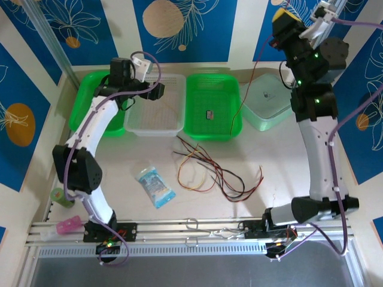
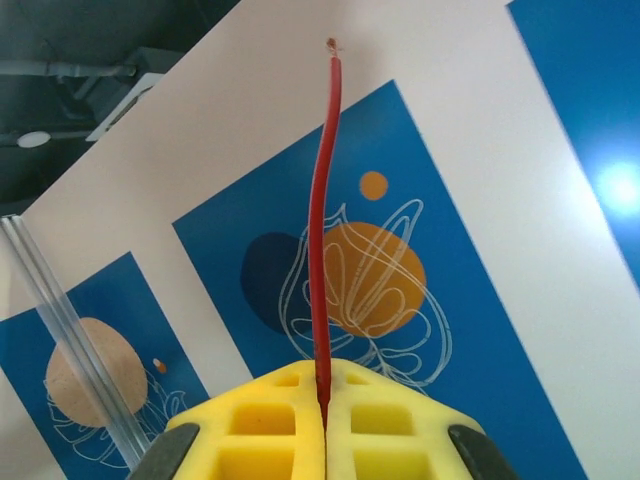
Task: Untangle the cables
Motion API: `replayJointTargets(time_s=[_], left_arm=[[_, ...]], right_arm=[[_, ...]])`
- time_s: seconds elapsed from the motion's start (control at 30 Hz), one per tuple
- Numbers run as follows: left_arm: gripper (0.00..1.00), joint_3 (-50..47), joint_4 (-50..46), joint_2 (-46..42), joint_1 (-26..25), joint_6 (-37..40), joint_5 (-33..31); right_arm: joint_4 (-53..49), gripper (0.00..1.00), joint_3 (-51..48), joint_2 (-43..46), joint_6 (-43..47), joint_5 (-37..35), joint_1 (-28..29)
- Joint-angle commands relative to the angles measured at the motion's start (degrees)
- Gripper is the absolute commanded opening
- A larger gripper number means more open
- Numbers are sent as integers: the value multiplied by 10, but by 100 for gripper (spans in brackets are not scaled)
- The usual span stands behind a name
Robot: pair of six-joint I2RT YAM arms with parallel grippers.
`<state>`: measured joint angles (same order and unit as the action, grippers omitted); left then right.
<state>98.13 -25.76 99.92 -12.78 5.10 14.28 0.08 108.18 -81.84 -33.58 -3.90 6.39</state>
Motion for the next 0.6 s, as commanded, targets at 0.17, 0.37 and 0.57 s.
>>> replayJointTargets(time_s=[0.17, 0.37, 0.57], left_arm=[[100, -199, 106, -117, 0, -12, 19], [99, -294, 137, -164, -2, -38, 14], [99, -344, 154, -196, -5, -56, 14]], right_arm=[[46, 0, 134, -127, 19, 7, 30], [-48, 0, 208, -238, 116, -51, 59], [-83, 0, 73, -296, 176, -135, 105]])
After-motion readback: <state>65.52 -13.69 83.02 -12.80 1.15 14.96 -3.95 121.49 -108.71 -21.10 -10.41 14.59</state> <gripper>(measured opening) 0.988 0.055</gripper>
